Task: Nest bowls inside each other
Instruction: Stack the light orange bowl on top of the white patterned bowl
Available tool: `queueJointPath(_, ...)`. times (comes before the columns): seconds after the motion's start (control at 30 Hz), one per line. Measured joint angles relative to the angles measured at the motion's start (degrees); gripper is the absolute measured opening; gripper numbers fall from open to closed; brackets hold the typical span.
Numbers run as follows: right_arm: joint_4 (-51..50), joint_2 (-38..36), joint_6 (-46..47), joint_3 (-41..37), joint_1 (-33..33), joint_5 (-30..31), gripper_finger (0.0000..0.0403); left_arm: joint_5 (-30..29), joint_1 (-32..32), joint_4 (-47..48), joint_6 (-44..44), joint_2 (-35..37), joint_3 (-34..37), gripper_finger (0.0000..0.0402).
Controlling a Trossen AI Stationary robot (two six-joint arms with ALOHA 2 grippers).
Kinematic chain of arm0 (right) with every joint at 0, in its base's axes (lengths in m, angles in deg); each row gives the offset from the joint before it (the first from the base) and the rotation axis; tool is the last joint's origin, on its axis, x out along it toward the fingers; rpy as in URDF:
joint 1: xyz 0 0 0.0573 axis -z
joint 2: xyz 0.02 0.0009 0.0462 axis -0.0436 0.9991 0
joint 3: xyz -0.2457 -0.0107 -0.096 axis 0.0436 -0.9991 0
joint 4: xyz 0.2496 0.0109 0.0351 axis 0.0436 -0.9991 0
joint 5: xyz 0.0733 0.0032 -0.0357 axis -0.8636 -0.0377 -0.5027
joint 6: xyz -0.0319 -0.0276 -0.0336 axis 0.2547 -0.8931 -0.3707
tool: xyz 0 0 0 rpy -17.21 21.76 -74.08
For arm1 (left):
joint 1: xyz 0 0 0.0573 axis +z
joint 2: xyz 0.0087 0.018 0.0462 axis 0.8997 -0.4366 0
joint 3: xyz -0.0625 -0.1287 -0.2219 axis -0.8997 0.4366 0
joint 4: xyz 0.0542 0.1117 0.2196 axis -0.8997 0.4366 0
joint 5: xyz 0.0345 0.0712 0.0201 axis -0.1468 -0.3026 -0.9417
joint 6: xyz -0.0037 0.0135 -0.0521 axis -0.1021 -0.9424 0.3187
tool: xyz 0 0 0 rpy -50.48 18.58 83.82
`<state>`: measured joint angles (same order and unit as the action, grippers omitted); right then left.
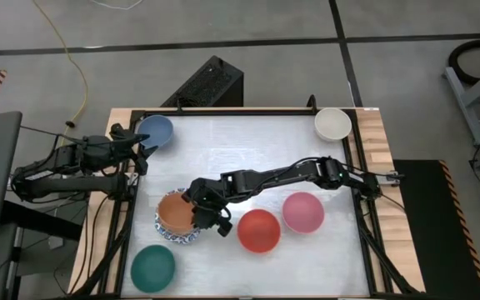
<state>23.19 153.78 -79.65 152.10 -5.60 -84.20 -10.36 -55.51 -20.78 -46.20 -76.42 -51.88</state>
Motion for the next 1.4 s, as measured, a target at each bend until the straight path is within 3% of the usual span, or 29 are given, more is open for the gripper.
queueJointPath(0.3, 0.2, 0.0, 2.1, 0.0, 0.0, 0.1, 0.0079, 0.0, 0.0, 0.0, 0.0, 0.0, 0.0, 0.0232)
queueJointPath(0.67, 1.9, 0.0, 3.8, 0.1, 0.1, 0.2, 0.0174, -0.2, 0.0, 0.0, 0.4, 0.0, 0.0, 0.0232)
queueJointPath(0.83, 1.8, 0.0, 3.8, 0.1, 0.0, 0.2, 0.0193, -0.2, 0.0, 0.0, 0.4, 0.0, 0.0, 0.0232)
queueJointPath(1.0, 3.2, 0.0, 3.8, 0.1, -1.4, 0.3, 0.0171, -0.2, 0.0, 0.0, 0.4, 0.0, 0.0, 0.0232)
queueJointPath(1.4, 0.9, 0.0, 9.4, 0.1, -1.0, 3.5, 0.0048, 0.1, 0.0, 0.1, 0.3, 0.0, 0.0, 0.0232)
